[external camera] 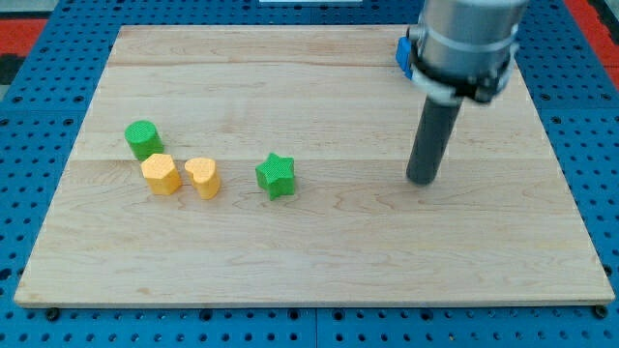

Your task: Push the yellow heart towards the group of blocks

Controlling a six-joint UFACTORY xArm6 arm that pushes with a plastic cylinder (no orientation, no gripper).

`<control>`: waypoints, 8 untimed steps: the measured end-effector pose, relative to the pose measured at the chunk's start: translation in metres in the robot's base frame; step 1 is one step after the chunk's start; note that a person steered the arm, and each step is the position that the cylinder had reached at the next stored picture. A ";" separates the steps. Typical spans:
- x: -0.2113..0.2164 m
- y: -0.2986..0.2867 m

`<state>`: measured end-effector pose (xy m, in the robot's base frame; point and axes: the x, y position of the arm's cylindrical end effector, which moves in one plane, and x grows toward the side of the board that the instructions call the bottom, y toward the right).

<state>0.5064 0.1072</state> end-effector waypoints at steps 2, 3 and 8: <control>0.062 -0.193; 0.012 -0.256; -0.086 -0.135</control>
<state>0.4200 -0.0276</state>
